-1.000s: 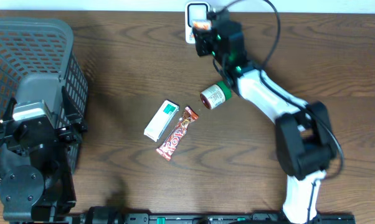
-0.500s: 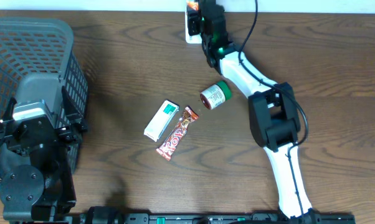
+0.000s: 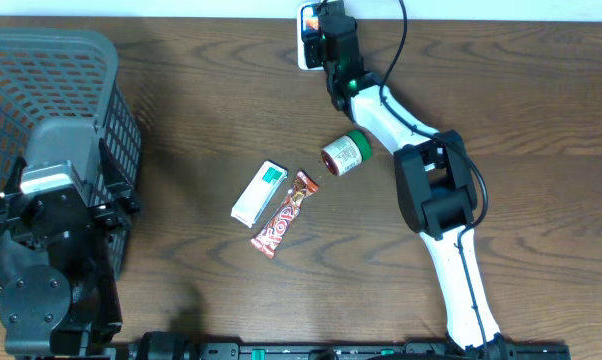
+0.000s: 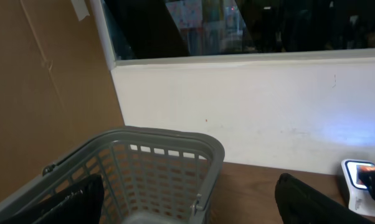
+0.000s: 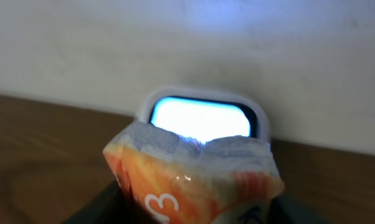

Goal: Scan the item barcode
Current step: 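Carry juice box to the right table edge and release it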

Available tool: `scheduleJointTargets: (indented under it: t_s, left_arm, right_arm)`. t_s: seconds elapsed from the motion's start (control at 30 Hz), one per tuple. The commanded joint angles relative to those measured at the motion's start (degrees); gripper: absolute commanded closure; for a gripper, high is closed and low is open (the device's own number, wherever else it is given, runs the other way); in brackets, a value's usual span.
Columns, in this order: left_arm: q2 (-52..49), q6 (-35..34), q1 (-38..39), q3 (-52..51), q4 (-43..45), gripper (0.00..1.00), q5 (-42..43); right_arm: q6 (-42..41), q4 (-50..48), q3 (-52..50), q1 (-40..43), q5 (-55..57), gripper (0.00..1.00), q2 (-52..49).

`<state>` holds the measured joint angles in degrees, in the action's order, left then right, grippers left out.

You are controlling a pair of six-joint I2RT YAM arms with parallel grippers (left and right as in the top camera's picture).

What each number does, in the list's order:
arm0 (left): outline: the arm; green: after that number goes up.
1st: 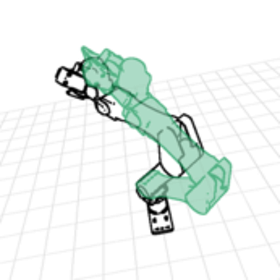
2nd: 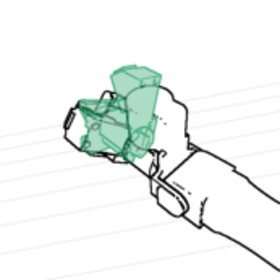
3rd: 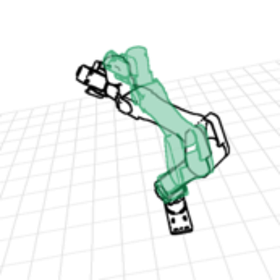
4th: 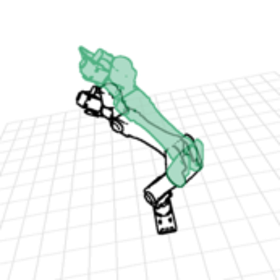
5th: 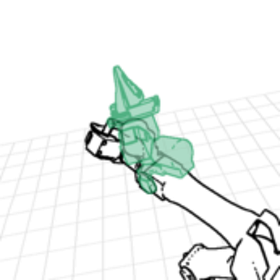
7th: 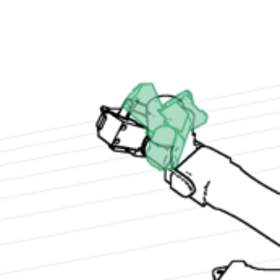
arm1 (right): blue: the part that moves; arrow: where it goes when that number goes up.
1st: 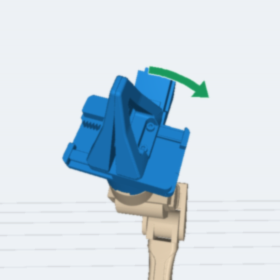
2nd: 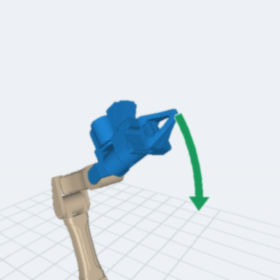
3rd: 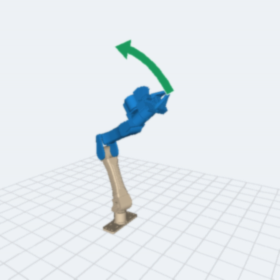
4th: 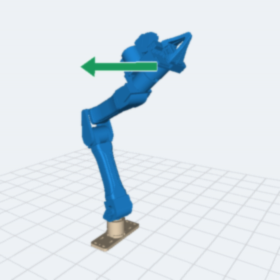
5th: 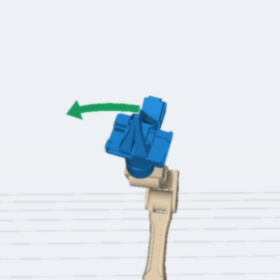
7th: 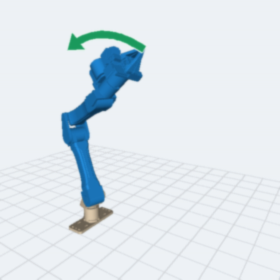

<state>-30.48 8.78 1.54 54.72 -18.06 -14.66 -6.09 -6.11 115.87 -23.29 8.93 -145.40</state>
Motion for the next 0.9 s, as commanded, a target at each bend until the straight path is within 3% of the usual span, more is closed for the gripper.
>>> scheduleJointTargets:
  t_s: [0.0,0.33,0.53,0.7,0.87]
  left_arm:
    - [0.15,-0.55,-0.28,-0.24,0.11,0.13,0.55]
    - [0.15,-0.55,-0.28,-0.24,0.09,0.13,0.52]
    - [0.15,-0.55,-0.28,-0.24,0.09,0.13,0.55]
    - [0.15,-0.55,-0.28,-0.24,0.09,0.13,0.55]
    - [0.15,-0.55,-0.28,-0.24,0.09,0.13,0.55]
  right_arm:
    - [1.97,5.6,1.79,0.42,5.64,0.57,9.03]
    - [8.92,46.82,1.79,3.32,30.45,0.53,32.15]
    - [0.59,67.23,1.6,15.89,35.45,0.55,34.97]
    - [-7.63,70.95,-1.77,29.75,31.87,0.54,32.87]
    - [-8.17,68.39,-6.34,41.81,23.56,0.56,29.97]
